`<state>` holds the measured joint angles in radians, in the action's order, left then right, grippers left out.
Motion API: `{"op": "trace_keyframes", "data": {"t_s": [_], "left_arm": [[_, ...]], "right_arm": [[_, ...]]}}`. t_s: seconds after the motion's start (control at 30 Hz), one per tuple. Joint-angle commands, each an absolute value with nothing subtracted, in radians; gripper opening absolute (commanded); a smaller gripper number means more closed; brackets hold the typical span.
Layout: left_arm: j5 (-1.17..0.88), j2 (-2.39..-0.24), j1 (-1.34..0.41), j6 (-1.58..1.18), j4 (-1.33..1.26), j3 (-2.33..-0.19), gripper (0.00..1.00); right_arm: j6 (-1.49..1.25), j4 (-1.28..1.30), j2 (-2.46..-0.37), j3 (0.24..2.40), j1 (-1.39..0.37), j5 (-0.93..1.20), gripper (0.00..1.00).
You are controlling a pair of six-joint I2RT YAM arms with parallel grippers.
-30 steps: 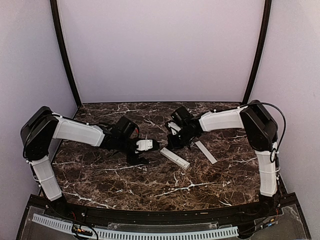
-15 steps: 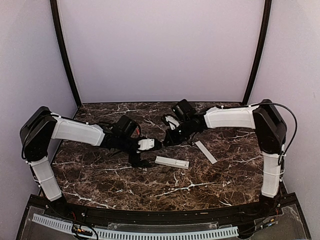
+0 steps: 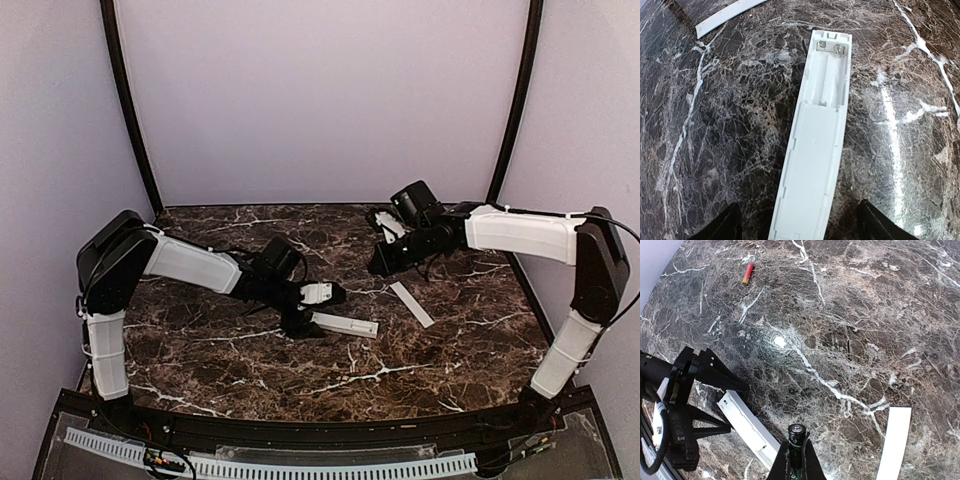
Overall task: Load the batteries into the remote control
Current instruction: Move the remote control without batteries to the center of the board.
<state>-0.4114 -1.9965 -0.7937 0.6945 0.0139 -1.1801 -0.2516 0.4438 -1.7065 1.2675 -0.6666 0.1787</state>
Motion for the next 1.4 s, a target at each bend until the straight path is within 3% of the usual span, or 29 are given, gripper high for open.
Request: {"op": "trace_keyframes", "data": {"t_s": [0.0,0.13,0.37,0.5,0.67,0.9,0.97,1.03,1.1,1.37], "left_arm": [[-0.444,-2.011,-0.803,0.694,0.009,-1.212,0.75],[-0.465,-2.042,-0.809,0.688,0.058,-1.244,0.62],[-0.512,-2.028,-0.811,0.723,0.121,-1.225,0.27],[-0.542,-2.0,-0.811,0.755,0.187,-1.22,0.18],[-0.578,-1.961,-0.812,0.822,0.291,-1.206,0.16],[-0.607,-1.95,-0.814,0.863,0.333,-1.19,0.22],[-0.583,-1.945,-0.814,0.865,0.331,-1.192,0.35],[-0.565,-1.922,-0.814,0.862,0.321,-1.19,0.57],[-0.551,-1.895,-0.815,0.844,0.306,-1.185,0.66],[-0.474,-1.7,-0.813,0.774,0.297,-1.12,0.75]], "right_arm": [[-0.236,0.47,-1.633,1.228,-0.66,0.146,0.0],[-0.232,0.497,-1.605,1.214,-0.658,0.121,0.0],[-0.213,0.528,-1.547,1.201,-0.658,0.106,0.0],[-0.194,0.532,-1.517,1.176,-0.664,0.137,0.0],[-0.13,0.5,-1.479,1.126,-0.733,0.19,0.0],[-0.044,0.493,-1.513,1.113,-0.861,0.222,0.0],[-0.036,0.498,-1.535,1.114,-0.871,0.223,0.0],[-0.025,0.498,-1.556,1.119,-0.878,0.228,0.0],[-0.014,0.499,-1.573,1.126,-0.886,0.229,0.0],[0.046,0.517,-1.646,1.173,-0.918,0.242,0.0]]}}
